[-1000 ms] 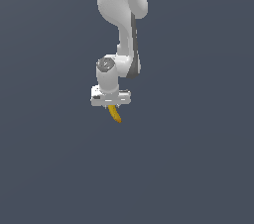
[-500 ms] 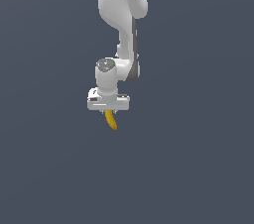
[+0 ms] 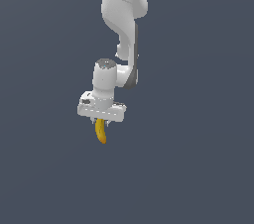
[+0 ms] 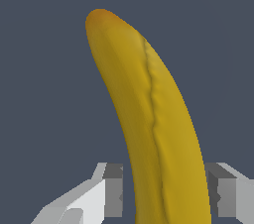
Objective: Pick up the object and move it to a goal position.
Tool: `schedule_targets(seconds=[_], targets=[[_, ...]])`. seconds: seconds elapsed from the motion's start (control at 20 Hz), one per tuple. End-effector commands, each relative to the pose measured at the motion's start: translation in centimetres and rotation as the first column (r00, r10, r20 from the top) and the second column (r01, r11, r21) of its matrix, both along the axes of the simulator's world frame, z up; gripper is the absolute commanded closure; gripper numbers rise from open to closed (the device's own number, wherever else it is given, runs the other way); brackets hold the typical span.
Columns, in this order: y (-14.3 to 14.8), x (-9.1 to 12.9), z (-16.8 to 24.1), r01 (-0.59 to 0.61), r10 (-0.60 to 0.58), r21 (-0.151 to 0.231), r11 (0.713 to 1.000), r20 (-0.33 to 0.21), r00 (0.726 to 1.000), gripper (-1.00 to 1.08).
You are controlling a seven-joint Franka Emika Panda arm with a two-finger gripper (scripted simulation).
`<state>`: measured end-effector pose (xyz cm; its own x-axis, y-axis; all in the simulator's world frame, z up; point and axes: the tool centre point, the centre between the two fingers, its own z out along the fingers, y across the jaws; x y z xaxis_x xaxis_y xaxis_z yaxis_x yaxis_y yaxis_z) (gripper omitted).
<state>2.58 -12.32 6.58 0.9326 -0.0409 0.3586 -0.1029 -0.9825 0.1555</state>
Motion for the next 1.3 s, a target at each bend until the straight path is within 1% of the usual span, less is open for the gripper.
schedule_targets(seconds=[0.0,0.15,0.3,0.6,0.9,1.25], targets=[[-0.9,2.2,1.7,0.03,-0.028,-0.03,0.999,0.076,0.997,1.08],[-1.9,4.4,3.7,0.067,-0.057,-0.061,0.996,0.159,0.986,1.08],[-2.9,6.3,5.7,0.105,-0.082,-0.087,0.991,0.236,0.968,1.08],[-4.7,9.4,10.1,0.18,-0.119,-0.127,0.976,0.38,0.917,1.08],[-6.4,11.5,14.8,0.256,-0.145,-0.154,0.954,0.511,0.847,1.08],[-8.1,13.1,20.5,0.346,-0.161,-0.169,0.923,0.648,0.744,1.08]])
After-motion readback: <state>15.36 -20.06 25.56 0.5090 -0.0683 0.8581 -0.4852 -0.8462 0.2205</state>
